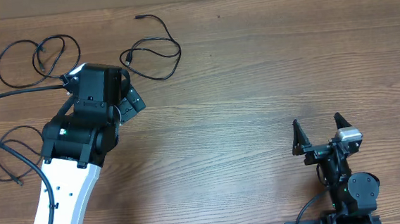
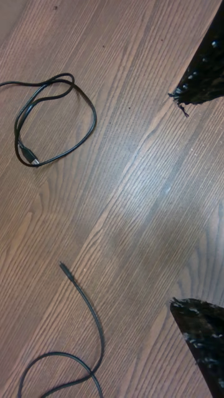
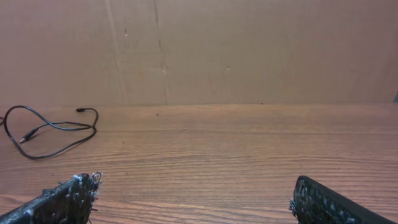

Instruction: Untangle cables

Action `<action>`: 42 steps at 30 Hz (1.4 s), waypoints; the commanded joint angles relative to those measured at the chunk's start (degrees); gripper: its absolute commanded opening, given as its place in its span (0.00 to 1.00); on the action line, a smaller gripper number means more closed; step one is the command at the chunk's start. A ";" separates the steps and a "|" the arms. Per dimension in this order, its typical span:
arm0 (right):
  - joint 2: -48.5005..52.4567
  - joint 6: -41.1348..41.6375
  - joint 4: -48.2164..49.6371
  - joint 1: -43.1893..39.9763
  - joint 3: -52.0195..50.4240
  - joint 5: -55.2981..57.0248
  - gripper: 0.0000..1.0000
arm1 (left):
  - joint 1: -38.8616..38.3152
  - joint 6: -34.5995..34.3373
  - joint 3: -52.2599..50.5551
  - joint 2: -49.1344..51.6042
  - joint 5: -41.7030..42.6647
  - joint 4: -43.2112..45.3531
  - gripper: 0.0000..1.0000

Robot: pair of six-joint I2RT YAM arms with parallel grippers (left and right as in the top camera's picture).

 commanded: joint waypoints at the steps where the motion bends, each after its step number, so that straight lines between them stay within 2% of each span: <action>1: -0.68 -0.42 0.20 0.11 -0.61 0.57 1.00 | 0.11 -1.22 0.96 -0.50 0.02 -0.02 0.99; 11: -0.68 -0.42 0.20 0.11 -0.61 0.57 1.00 | -0.04 -1.20 0.92 -0.46 0.37 -0.04 1.00; 17: -0.68 -0.42 0.20 0.11 -0.61 0.57 1.00 | -0.22 -1.25 0.92 -2.78 1.09 -3.45 0.99; 19: -0.68 -0.42 0.20 0.11 -0.61 0.57 1.00 | -0.24 -1.18 0.92 -4.92 2.89 -3.58 1.00; 30: -0.68 -0.42 0.20 0.11 -0.61 0.57 1.00 | -0.15 4.33 0.35 -21.16 -1.53 -6.38 1.00; 36: -0.68 -0.42 0.20 0.11 -0.61 0.55 1.00 | 2.38 11.96 -8.11 -32.22 2.19 -1.95 0.99; 42: -0.68 -0.42 0.20 0.11 -0.61 0.57 1.00 | 8.13 13.62 -23.98 -45.33 8.87 7.69 1.00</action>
